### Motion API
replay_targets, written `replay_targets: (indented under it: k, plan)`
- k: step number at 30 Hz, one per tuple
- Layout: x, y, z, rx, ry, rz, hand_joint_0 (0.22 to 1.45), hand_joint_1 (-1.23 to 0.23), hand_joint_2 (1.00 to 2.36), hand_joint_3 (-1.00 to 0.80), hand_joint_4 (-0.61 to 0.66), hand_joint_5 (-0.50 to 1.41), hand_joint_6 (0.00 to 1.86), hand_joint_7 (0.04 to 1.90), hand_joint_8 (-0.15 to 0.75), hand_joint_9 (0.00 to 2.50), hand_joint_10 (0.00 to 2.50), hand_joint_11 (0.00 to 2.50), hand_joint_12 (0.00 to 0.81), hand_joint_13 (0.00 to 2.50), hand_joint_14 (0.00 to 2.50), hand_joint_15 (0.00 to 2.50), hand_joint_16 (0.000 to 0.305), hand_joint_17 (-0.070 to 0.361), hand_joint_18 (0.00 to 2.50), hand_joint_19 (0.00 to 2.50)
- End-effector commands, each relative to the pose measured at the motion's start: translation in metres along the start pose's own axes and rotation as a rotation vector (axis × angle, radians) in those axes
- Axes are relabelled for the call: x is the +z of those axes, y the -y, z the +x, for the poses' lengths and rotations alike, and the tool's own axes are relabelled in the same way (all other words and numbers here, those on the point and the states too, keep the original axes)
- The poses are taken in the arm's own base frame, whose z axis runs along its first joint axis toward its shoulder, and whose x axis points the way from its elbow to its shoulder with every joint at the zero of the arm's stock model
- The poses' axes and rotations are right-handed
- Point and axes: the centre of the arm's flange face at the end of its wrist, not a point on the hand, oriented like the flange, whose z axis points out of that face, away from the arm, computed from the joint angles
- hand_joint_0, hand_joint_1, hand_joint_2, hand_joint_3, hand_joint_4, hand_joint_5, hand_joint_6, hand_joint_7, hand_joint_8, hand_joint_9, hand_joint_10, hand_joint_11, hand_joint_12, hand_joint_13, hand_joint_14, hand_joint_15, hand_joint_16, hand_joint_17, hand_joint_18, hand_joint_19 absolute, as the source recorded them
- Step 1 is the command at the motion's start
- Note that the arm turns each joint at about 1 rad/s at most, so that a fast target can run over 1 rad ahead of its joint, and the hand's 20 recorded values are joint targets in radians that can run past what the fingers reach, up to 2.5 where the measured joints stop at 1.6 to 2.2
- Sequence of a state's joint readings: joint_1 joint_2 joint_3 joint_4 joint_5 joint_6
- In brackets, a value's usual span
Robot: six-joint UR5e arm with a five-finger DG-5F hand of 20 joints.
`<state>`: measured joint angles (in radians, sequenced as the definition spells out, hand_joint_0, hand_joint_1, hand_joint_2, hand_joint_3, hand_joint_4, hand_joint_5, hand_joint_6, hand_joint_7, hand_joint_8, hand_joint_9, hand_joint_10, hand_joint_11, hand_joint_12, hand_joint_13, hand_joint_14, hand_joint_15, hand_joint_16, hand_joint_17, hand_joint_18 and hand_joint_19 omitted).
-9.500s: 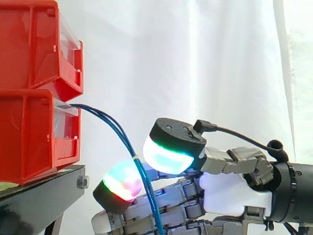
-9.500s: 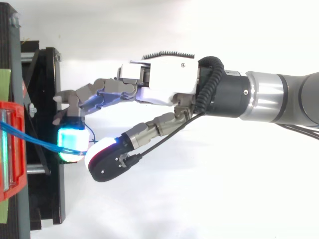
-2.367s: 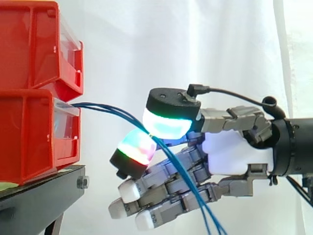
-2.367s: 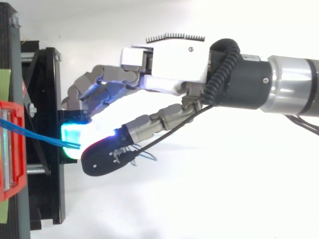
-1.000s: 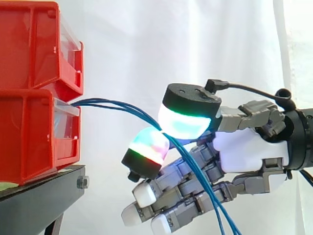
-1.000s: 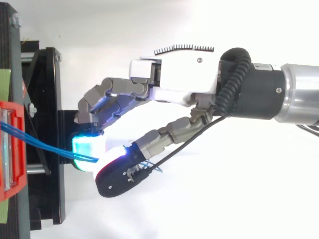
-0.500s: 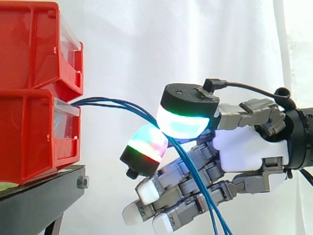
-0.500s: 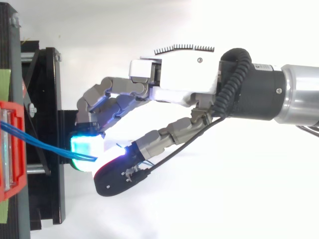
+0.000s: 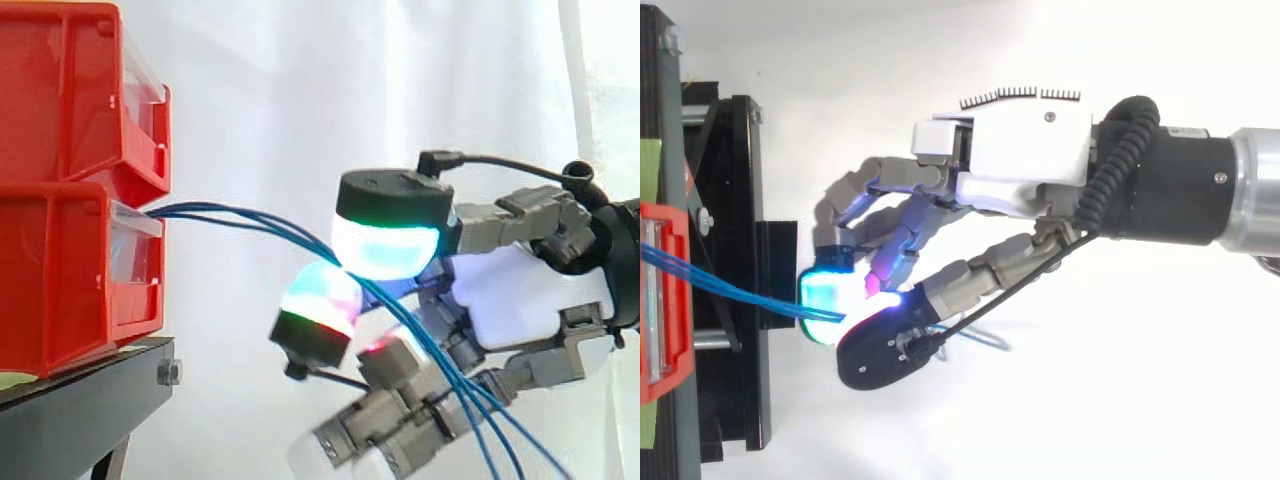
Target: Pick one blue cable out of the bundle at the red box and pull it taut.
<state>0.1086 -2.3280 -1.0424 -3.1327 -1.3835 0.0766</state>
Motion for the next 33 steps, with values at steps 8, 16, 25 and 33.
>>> replay_targets:
  k: [8,16,25,33]
  plan:
    - [-0.007,0.0,0.0,0.01,0.004,0.064,0.63,-0.82,1.02,-0.17,0.05,-0.17,0.88,1.01,0.353,1.08,0.01,1.18,0.362,0.53,0.01,0.26,0.053,0.118,0.47,0.3]
    - [-0.006,-0.013,0.0,0.012,0.005,0.05,0.7,-0.94,1.02,-0.24,0.07,-0.19,0.89,0.96,0.336,1.02,0.01,1.19,0.362,0.56,0.01,0.27,0.053,0.118,0.51,0.25]
    - [-0.007,-0.013,0.0,0.009,0.007,0.064,0.74,-0.97,1.0,-0.5,0.14,-0.19,0.9,0.93,0.339,1.0,0.01,1.18,0.363,0.6,0.01,0.28,0.053,0.118,0.56,0.26]
    - [-0.007,-0.013,0.0,0.008,0.005,0.063,0.6,-0.86,1.0,-0.5,0.16,-0.18,0.87,0.95,0.351,1.02,0.01,1.17,0.364,0.6,0.01,0.3,0.053,0.118,0.55,0.31]
